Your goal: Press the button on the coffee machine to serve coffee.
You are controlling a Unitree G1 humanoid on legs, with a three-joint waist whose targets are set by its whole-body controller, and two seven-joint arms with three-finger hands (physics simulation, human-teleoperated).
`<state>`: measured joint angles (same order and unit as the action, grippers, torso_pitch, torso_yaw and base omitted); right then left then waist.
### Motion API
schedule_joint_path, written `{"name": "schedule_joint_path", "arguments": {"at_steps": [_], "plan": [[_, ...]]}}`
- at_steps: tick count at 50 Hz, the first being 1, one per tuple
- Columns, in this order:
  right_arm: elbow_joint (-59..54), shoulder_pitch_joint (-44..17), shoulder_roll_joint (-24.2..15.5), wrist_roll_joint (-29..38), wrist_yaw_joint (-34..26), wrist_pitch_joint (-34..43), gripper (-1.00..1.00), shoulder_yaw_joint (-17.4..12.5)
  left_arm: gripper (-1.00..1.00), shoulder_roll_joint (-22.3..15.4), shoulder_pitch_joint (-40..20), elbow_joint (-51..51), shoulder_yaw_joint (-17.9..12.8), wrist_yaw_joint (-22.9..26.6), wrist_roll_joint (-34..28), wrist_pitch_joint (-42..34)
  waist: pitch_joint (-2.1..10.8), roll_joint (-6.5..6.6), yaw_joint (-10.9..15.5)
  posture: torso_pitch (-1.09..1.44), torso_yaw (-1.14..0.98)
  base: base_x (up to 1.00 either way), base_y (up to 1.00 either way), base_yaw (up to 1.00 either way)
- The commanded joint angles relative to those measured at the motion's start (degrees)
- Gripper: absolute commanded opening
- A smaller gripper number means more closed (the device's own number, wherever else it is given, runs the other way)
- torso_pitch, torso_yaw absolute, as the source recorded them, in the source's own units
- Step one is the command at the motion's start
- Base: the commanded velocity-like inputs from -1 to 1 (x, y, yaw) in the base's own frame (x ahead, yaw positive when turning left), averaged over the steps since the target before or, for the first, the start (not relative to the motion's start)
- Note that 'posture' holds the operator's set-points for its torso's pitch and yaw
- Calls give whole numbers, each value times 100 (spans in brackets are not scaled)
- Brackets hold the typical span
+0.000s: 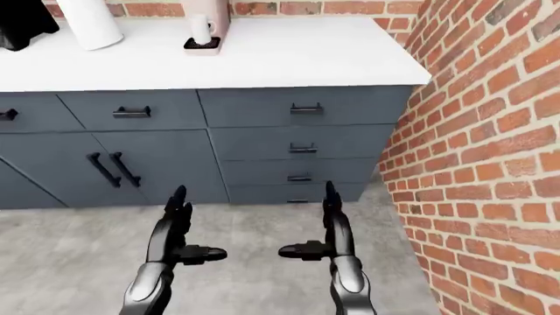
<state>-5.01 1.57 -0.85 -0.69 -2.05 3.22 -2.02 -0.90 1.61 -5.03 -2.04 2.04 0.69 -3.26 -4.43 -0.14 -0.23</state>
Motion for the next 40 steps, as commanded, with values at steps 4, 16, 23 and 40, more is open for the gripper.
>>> {"name": "schedule_joint_path", "arguments": {"at_steps": [4, 16, 23, 40], "plan": [[405, -171, -68, 190, -9, -427, 100, 5, 100, -35, -237, 369, -20, 35, 26, 383, 301, -10, 38, 0, 0, 0, 0, 0], [806, -92, -73, 451, 63, -145, 100, -14, 100, -33, -238, 330, -27, 36, -9, 421, 465, -33, 49, 0, 0, 0, 0, 0], [2114, -272, -116, 586, 7, 1342, 100, -43, 100, -58, -386, 1265, -65, -101, 115, -709, 525, -28, 49, 0, 0, 0, 0, 0], [3936, -2874, -699, 484, -220, 5519, 100, -468, 100, -701, -3048, 2773, -649, -665, 667, -4311, 497, -16, 50, 0, 0, 0, 0, 0]]}}
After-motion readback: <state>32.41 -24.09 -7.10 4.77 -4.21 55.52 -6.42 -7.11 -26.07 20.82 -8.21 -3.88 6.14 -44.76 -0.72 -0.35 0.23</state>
